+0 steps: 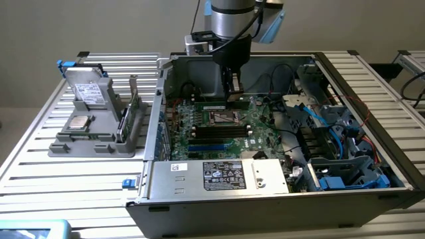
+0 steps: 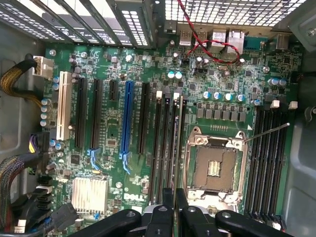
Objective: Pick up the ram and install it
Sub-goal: 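Insert the ram into the slot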
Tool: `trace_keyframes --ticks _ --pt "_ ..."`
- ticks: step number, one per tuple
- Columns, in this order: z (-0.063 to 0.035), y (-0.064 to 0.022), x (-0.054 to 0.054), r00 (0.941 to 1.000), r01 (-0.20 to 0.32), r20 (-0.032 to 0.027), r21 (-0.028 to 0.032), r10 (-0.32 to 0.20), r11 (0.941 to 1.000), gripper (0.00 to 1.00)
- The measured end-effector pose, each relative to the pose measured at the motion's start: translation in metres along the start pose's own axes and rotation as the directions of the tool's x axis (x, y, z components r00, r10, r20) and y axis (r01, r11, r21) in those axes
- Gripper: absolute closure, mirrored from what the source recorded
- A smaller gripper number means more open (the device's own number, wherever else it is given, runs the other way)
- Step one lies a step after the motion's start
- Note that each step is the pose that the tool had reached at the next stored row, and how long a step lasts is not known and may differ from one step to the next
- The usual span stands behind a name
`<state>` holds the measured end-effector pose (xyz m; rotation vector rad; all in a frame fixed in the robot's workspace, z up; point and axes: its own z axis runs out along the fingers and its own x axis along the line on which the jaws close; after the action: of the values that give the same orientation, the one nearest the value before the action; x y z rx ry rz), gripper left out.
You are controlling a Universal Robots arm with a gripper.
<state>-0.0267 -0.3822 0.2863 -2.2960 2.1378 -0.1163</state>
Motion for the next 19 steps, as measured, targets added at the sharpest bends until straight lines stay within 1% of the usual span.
trace_keyframes --ticks 3,10,15,18,19 --pt "0.0004 0.0 0.0 1.0 0.0 0.0006 0.0003 0.0 1.0 0.86" --pt "0.0034 0.0002 0.001 0.9999 -0.013 -0.0013 -0.0006 0.013 0.9999 0.86" --pt "0.0076 -0.0001 0.001 0.9993 -0.038 -0.0027 -0.0007 0.038 0.9993 0.86" --pt "0.0102 0.0 0.001 0.9991 -0.043 -0.0032 0.0054 0.043 0.9991 0.86" --pt "0.011 0.0001 0.001 0.999 -0.043 -0.0035 0.01 0.044 0.999 0.86"
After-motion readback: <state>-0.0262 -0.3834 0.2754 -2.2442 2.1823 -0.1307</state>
